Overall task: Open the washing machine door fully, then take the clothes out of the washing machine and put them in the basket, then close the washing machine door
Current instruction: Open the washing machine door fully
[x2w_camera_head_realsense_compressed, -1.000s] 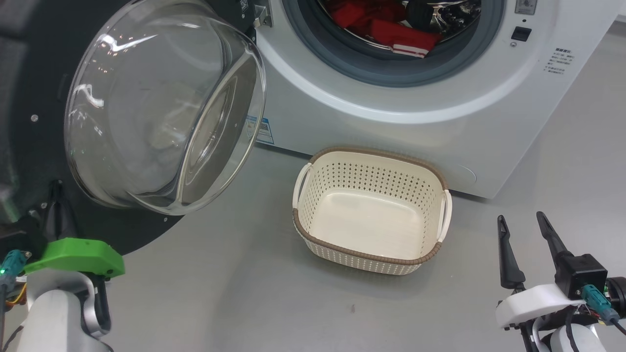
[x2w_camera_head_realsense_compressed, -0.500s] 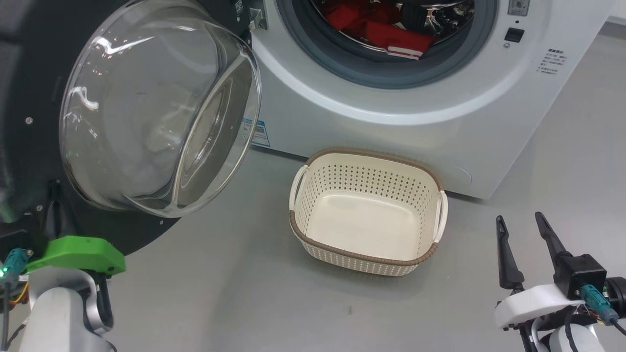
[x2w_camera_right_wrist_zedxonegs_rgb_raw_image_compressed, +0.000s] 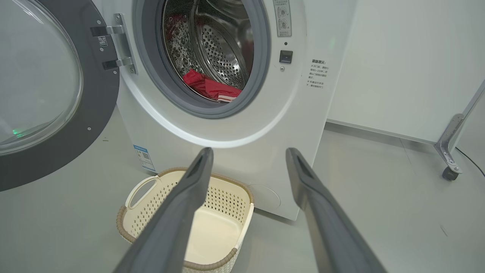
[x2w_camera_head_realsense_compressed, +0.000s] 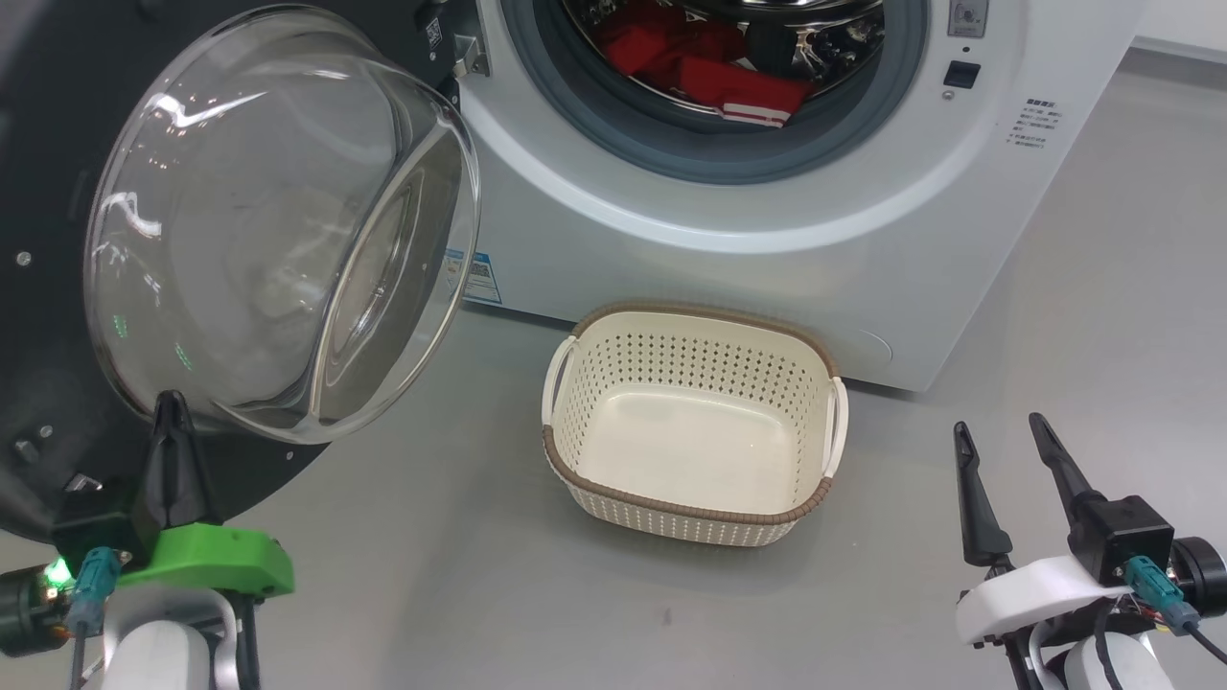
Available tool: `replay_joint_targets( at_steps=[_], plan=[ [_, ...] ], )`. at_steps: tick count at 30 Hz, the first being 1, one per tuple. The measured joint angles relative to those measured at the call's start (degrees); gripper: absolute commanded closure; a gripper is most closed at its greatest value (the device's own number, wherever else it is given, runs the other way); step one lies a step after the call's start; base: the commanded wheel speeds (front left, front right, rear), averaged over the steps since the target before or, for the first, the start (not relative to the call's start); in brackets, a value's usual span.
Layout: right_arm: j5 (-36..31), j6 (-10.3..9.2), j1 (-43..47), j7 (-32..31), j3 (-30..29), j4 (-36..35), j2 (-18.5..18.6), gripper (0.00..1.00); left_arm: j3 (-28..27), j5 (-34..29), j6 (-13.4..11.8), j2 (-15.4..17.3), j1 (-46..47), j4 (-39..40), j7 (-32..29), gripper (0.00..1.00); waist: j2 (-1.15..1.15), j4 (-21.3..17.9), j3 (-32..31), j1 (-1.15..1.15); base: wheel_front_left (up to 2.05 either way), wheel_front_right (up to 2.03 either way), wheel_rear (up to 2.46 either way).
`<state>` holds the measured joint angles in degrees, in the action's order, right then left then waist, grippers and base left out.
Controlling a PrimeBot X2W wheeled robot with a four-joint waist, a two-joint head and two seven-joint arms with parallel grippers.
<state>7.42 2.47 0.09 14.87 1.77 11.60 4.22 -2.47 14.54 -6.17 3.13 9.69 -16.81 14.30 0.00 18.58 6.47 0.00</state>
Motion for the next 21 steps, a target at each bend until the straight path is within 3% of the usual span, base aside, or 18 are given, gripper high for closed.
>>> replay_joint_targets(
  at_steps=[9,18,19,20,21],
  plan=[
    [0.0,0.47,0.0,0.0,0.9,-0.3,-0.4,0.00,5.7,-1.0,3.0,-0.5,-4.8,4.9,0.2,1.00,0.00,-2.4,-0.6,0.00,0.00,0.00,0.00],
    [0.0,0.49,0.0,0.0,1.4,-0.8,-0.7,0.00,9.3,-1.0,4.2,-0.5,-6.8,7.6,0.2,1.00,0.00,-5.9,-1.0,0.00,0.00,0.00,0.00],
    [0.0,0.49,0.0,0.0,1.4,-0.8,-0.7,0.00,9.9,-1.0,4.3,-0.5,-6.8,7.7,0.2,0.93,0.00,-6.4,-1.0,0.00,0.00,0.00,0.00],
    [0.0,0.49,0.0,0.0,1.5,-0.9,-0.7,0.00,10.4,-1.0,4.3,-0.5,-6.9,7.6,0.2,0.62,0.00,-6.9,-1.1,0.00,0.00,0.00,0.00],
    [0.0,0.49,0.0,0.0,1.6,-0.9,-0.7,0.00,10.7,-1.0,4.3,-0.5,-7.2,7.6,0.2,0.43,0.00,-7.4,-1.2,0.00,0.00,0.00,0.00]
  ],
)
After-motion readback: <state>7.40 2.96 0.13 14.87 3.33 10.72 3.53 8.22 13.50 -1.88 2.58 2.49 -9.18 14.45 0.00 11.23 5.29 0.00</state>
